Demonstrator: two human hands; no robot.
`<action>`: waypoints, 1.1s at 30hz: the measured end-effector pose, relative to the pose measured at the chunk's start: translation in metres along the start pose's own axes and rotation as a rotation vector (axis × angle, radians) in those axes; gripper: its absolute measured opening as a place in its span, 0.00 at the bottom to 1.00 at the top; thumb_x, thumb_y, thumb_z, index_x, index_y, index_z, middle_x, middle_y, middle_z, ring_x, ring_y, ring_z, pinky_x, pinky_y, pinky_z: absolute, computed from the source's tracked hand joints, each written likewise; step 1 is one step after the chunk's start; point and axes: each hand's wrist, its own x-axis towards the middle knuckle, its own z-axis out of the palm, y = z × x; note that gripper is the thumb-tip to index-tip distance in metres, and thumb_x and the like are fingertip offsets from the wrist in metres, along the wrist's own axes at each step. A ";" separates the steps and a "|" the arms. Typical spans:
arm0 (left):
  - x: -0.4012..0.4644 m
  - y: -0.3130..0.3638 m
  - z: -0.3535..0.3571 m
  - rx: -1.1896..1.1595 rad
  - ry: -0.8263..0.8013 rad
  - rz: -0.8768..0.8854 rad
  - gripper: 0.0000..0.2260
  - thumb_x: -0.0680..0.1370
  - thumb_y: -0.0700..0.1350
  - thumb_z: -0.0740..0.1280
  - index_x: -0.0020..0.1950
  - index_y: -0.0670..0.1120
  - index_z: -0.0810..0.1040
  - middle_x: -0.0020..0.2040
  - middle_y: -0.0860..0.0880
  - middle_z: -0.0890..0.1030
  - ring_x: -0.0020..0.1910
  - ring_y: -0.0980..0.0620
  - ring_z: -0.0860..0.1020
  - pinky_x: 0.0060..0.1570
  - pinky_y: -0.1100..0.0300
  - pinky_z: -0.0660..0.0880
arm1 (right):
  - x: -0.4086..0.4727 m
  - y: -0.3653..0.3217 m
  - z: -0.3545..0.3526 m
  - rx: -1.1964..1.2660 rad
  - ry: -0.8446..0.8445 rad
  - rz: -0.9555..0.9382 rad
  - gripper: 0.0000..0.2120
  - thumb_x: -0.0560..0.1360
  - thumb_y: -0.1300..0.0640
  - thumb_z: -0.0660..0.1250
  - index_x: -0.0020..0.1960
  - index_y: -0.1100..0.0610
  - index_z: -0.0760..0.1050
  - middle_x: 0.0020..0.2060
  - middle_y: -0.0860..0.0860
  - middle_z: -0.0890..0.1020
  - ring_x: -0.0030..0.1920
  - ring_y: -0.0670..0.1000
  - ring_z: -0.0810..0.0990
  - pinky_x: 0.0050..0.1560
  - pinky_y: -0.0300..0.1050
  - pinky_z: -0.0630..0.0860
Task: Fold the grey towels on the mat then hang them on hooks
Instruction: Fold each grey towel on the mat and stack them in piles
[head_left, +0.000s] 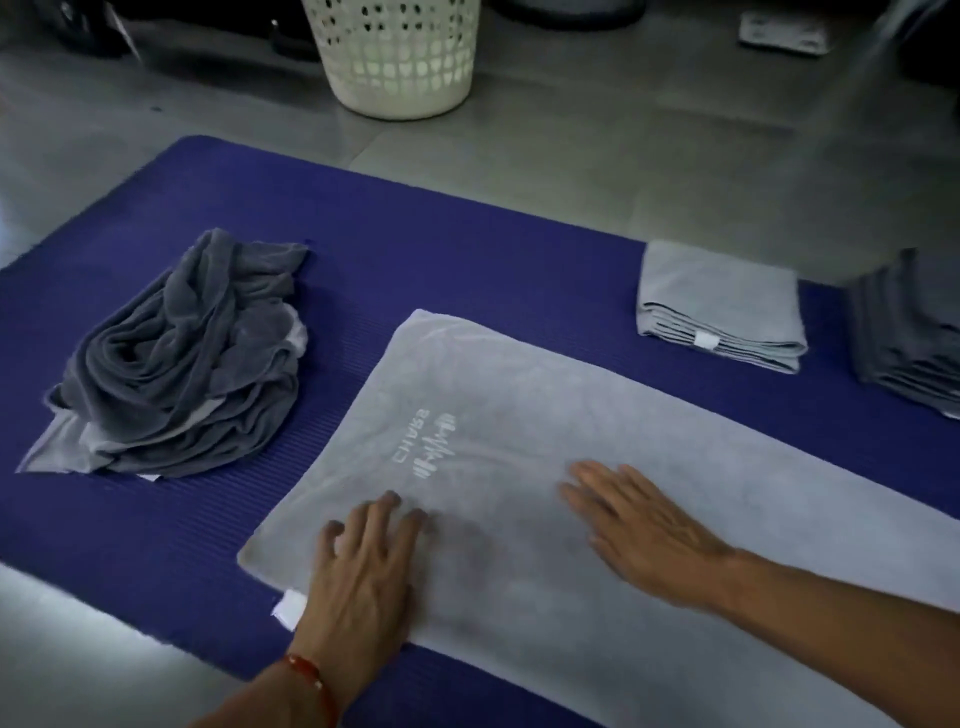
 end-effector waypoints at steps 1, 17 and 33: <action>0.005 0.022 0.004 -0.038 -0.028 0.127 0.32 0.63 0.47 0.60 0.69 0.50 0.72 0.66 0.42 0.74 0.61 0.41 0.76 0.52 0.47 0.76 | -0.031 0.006 0.007 -0.001 -0.019 0.058 0.26 0.85 0.46 0.47 0.80 0.52 0.62 0.79 0.53 0.63 0.78 0.52 0.62 0.74 0.54 0.56; -0.010 0.186 0.066 0.061 0.042 1.190 0.12 0.71 0.39 0.60 0.42 0.50 0.82 0.43 0.47 0.82 0.40 0.49 0.80 0.37 0.60 0.78 | -0.345 -0.013 0.031 0.158 -0.219 0.786 0.34 0.56 0.55 0.81 0.61 0.47 0.77 0.54 0.47 0.81 0.49 0.48 0.84 0.41 0.43 0.82; 0.024 0.189 0.065 -0.277 -0.166 0.795 0.12 0.77 0.43 0.60 0.58 0.51 0.76 0.44 0.52 0.79 0.38 0.52 0.79 0.39 0.60 0.77 | -0.401 0.050 0.051 0.010 -0.027 0.916 0.25 0.60 0.68 0.76 0.50 0.53 0.69 0.45 0.52 0.77 0.43 0.56 0.78 0.44 0.54 0.79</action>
